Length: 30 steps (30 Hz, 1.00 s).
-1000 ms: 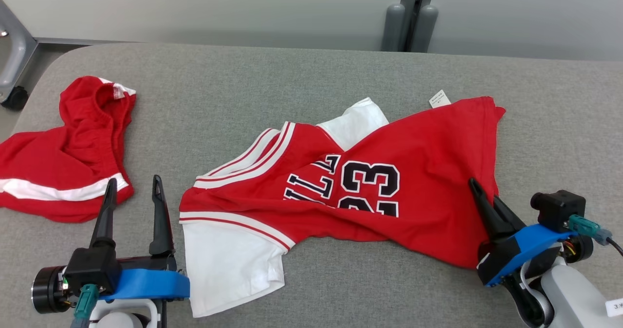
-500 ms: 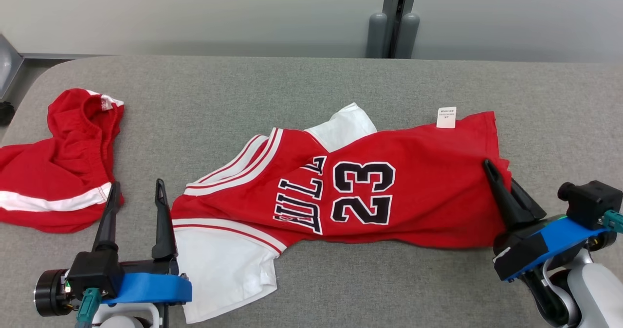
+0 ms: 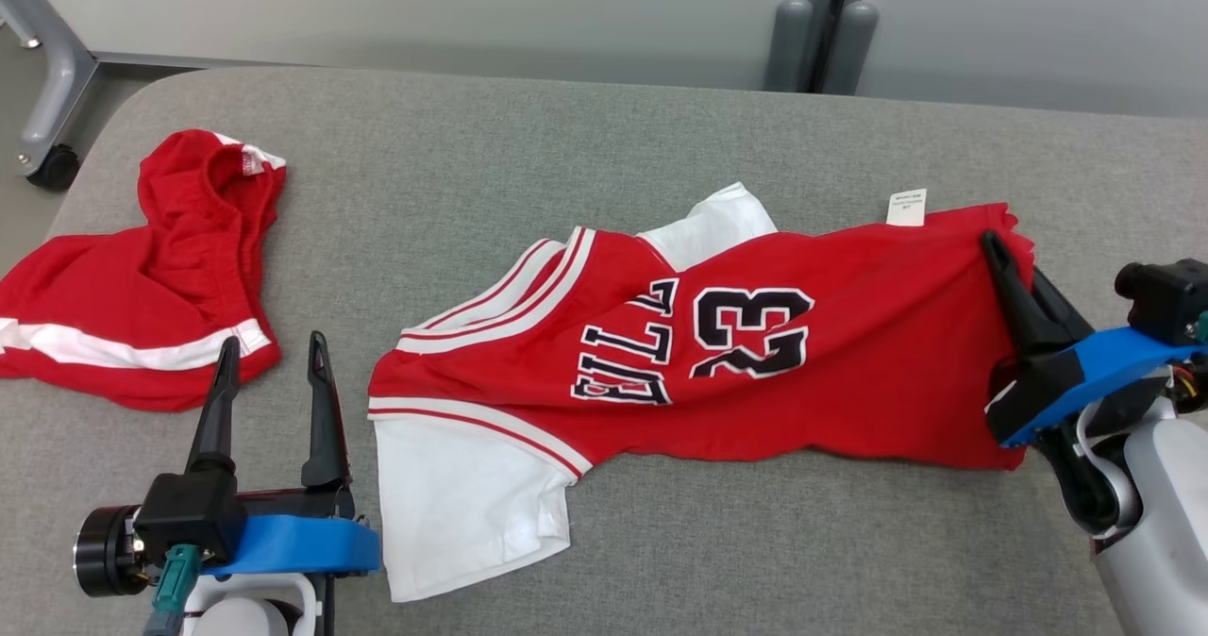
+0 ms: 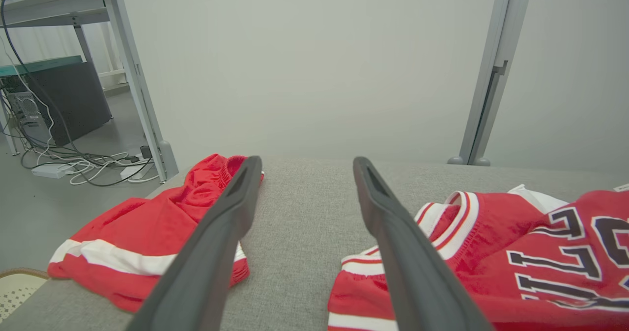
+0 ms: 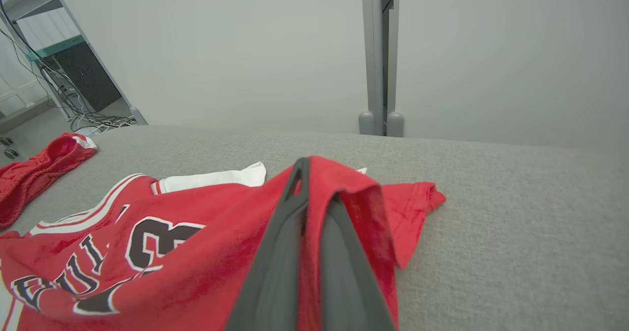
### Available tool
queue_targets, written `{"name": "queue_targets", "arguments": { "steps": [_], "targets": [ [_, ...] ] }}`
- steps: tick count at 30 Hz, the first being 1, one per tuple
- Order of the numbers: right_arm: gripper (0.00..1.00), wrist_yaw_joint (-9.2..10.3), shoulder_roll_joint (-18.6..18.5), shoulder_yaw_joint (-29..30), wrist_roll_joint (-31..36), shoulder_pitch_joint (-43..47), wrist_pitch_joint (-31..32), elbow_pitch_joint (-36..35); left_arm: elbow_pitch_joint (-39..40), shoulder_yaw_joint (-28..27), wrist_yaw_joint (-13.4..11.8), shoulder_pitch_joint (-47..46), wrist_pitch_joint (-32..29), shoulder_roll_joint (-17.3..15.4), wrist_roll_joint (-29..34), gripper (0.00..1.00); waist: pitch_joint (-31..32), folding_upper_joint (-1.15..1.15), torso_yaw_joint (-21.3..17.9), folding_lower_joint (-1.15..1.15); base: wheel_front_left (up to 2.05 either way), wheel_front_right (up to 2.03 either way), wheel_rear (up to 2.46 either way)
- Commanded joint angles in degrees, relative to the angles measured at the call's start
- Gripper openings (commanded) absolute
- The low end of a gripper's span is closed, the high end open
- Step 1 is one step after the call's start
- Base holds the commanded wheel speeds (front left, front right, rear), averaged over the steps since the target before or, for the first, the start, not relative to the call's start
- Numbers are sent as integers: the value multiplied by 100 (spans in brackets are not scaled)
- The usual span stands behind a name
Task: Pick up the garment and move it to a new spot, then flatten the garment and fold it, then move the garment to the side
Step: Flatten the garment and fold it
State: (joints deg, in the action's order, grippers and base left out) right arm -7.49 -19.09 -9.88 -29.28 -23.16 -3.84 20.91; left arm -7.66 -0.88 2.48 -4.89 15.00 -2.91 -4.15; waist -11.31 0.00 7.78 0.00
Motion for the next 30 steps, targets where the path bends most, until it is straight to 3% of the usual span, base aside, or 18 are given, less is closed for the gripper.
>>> {"name": "queue_targets", "arguments": {
  "steps": [1, 15, 26, 27, 28, 30],
  "targets": [
    [0, -1, -58, 22, 55, -240, -64, 306, -4, 26, -21, -95, 27, 5, -35, 100, -65, 0, 82, 0, 0, 0, 0],
    [0, -1, 2, -380, -10, -1470, -783, 2385, -44, 45, -29, -264, 27, 4, -70, 100, -313, 0, 176, 0, 0, 0, 0],
    [0, -1, 139, -718, -54, -2062, -1123, 3043, -65, 82, -13, -384, 27, 4, -75, 100, -423, 0, 81, 0, 0, 0, 0],
    [71, -1, 143, -730, -54, -2095, -1131, 3092, -68, 88, -8, -385, 27, 5, -73, 100, -428, 0, 77, 0, 0, 0, 0],
    [100, -1, 172, -774, -66, -2098, -1130, 3156, -73, 91, -6, -381, 27, 4, -73, 100, -430, 0, 73, 0, 0, 0, 0],
    [100, -1, 137, -773, -30, -2152, -1136, 3133, -83, 96, -23, -372, 27, 5, -70, 100, -416, 0, 56, 0, 0, 0, 0]
  ]
}}
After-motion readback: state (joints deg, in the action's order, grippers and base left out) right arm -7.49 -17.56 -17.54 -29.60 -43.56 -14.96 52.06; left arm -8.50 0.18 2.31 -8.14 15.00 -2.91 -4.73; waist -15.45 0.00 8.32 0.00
